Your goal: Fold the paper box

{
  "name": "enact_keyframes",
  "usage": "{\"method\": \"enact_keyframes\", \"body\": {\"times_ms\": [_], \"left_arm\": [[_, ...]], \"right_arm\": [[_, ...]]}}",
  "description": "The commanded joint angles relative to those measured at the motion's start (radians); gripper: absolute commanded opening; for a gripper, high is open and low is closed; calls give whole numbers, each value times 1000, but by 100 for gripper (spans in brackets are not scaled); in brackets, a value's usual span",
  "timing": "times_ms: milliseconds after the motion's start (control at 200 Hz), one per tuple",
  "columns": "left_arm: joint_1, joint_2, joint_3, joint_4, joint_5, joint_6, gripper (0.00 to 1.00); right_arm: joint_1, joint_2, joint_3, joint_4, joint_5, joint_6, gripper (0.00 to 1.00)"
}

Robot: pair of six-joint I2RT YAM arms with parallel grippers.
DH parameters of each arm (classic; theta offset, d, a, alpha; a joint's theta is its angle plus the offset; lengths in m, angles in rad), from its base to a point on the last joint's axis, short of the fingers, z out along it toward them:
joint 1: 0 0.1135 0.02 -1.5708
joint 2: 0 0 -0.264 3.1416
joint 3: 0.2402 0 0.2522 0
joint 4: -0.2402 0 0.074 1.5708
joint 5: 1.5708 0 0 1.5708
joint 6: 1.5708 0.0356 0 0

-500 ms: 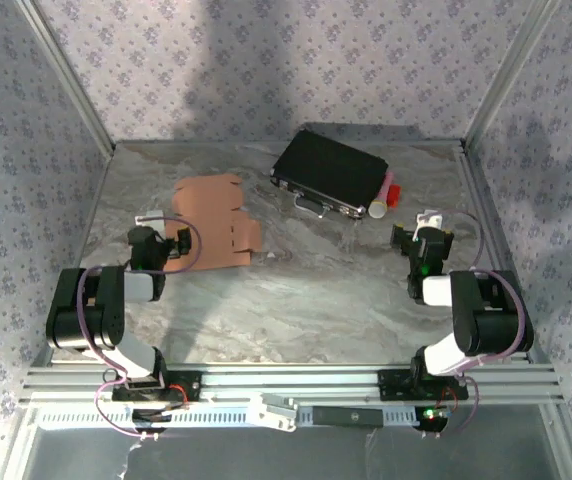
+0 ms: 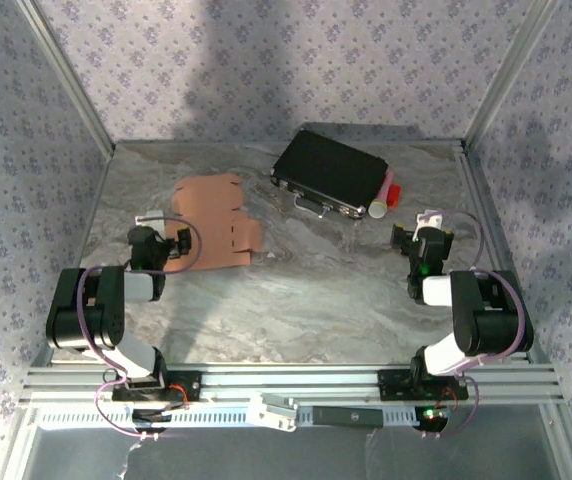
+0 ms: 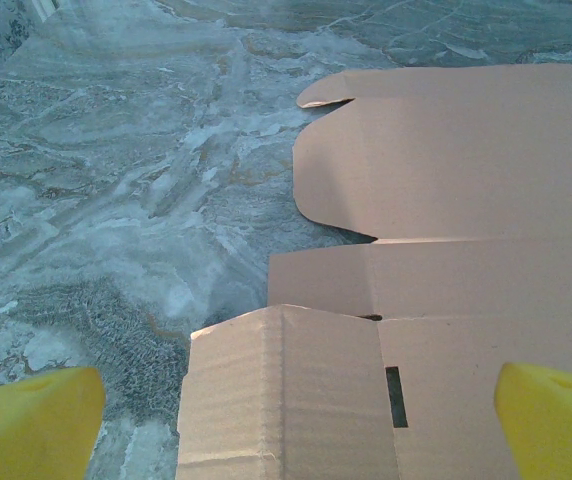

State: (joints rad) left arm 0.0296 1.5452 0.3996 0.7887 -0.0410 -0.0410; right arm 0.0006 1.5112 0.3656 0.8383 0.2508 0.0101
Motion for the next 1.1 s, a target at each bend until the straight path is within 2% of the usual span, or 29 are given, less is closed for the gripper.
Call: {"method": "enact_keyframes", "body": {"times_ms": [0,375,455,495,535,565,640,695,755,815,860,904,939,959,984,1044,1069,1094], "left_arm": [[-8,-9,15,25,6,15,100],[-7,-10,13,26,8,15,100],[-4,-37,-39,102,139,59,100],[-6,-82,-83,148,165,76,100],[-12,-137,-101,124,134,66,100],[-13,-185,-100,74,121,60,100],[-47,-310,-79,-98,48,75,100],[-96,-403,-90,-137,-28,83,100],[-156,-530,-94,-188,-102,62,100],[-222,-645,-42,-313,-215,-1,100],[-244,-712,48,-514,-272,-151,100],[-241,-743,138,-725,-310,-390,100],[-235,-755,215,-915,-299,-583,100],[-231,-757,241,-970,-272,-643,100],[-225,-756,249,-963,-206,-669,100],[-173,-713,301,-978,54,-644,99],[-165,-675,358,-1054,95,-639,93],[-168,-638,410,-1141,106,-626,85]], "right_arm": [[3,8,3,13,22,9,99],[12,-26,-20,16,36,10,99],[25,-54,-69,90,34,-11,99],[50,-82,-79,110,74,-30,99],[91,-153,-66,22,194,-15,99],[102,-216,-51,-71,198,3,99],[134,-353,-25,-174,222,-29,99],[168,-483,10,-288,253,-41,99],[185,-635,104,-524,255,15,99],[187,-744,242,-805,235,173,99],[179,-782,342,-1005,151,340,99],[161,-792,410,-1132,18,439,99],[155,-794,438,-1208,-72,560,99],[152,-794,436,-1232,-125,624,99],[144,-794,428,-1239,-233,680,99],[139,-778,411,-1197,-471,680,99],[171,-767,406,-1196,-514,694,99],[222,-754,413,-1223,-503,705,99]]}}
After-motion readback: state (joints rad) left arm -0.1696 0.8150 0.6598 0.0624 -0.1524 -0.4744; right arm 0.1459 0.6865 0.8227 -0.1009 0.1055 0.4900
